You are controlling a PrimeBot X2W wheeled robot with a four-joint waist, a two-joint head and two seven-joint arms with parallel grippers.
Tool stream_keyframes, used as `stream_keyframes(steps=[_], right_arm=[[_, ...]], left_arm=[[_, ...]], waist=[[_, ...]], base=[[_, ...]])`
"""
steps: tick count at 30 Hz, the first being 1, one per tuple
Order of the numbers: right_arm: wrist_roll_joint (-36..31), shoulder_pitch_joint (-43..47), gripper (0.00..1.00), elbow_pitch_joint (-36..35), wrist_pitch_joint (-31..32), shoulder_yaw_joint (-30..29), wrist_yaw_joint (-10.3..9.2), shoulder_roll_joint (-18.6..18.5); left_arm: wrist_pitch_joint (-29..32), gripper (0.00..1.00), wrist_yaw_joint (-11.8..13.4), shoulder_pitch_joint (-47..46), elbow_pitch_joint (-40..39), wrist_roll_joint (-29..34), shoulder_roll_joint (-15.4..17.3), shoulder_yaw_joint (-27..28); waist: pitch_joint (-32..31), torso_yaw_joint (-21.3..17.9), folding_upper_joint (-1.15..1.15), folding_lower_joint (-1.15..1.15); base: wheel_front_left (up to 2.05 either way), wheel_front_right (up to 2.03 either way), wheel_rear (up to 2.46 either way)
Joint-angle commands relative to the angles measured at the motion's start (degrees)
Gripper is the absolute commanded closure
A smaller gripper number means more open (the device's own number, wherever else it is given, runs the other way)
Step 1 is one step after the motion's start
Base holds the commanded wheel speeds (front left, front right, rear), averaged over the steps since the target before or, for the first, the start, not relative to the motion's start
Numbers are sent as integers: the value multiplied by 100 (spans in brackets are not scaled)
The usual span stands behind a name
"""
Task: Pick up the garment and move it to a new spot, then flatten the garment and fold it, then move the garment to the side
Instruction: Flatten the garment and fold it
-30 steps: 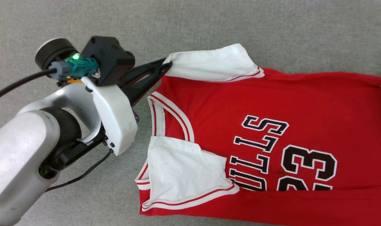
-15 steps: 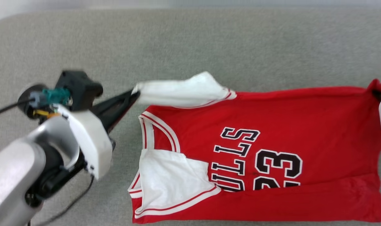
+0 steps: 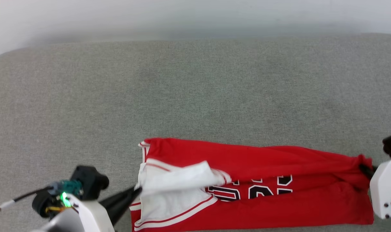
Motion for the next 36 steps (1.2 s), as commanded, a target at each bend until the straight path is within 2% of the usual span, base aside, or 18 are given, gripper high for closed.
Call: stream_keyframes(steps=[1, 8, 20, 21, 22, 23, 24, 30, 36], right_arm=[[-61, 209, 100, -53, -65, -17, -4, 21], [-90, 616, 100, 47, -135, 131, -4, 30], [-178, 678, 100, 474, -403, 588, -3, 34], [-185, 679, 87, 509, -418, 624, -3, 51], [-175, 679, 35, 552, -430, 634, -3, 80], [-152, 670, 0, 585, -445, 641, -3, 111], [-128, 654, 0, 602, -438, 662, -2, 134], [22, 576, 0, 389, -417, 520, 4, 85], [175, 624, 0, -224, -223, 32, -4, 180]], left_arm=[[-40, 100, 39, 190, 17, -33, 28, -84], [20, 100, -43, 450, 410, 88, -138, -437], [-86, 100, -341, 236, 1555, 331, -812, -819], [-103, 100, -351, 226, 1617, 341, -855, -826], [-121, 78, -356, 209, 1678, 384, -892, -844], [-135, 37, -358, 198, 1740, 420, -916, -863], [-162, 0, -351, 192, 1789, 446, -945, -879], [-530, 0, -311, 154, 1881, 572, -1104, -805], [-1222, 0, 10, 135, 1686, 557, -1303, -389]], waist=[[-2, 13, 0, 0], [24, 42, 0, 0], [75, 94, 0, 0], [75, 94, 0, 0], [71, 94, 0, 0], [63, 92, 0, 0], [47, 88, 0, 0], [-160, 81, 0, 0], [-324, 92, 0, 0]], base=[[0, 0, 0], [0, 0, 0], [0, 0, 0], [0, 0, 0], [0, 0, 0], [0, 0, 0], [0, 0, 0], [0, 0, 0], [0, 0, 0]])
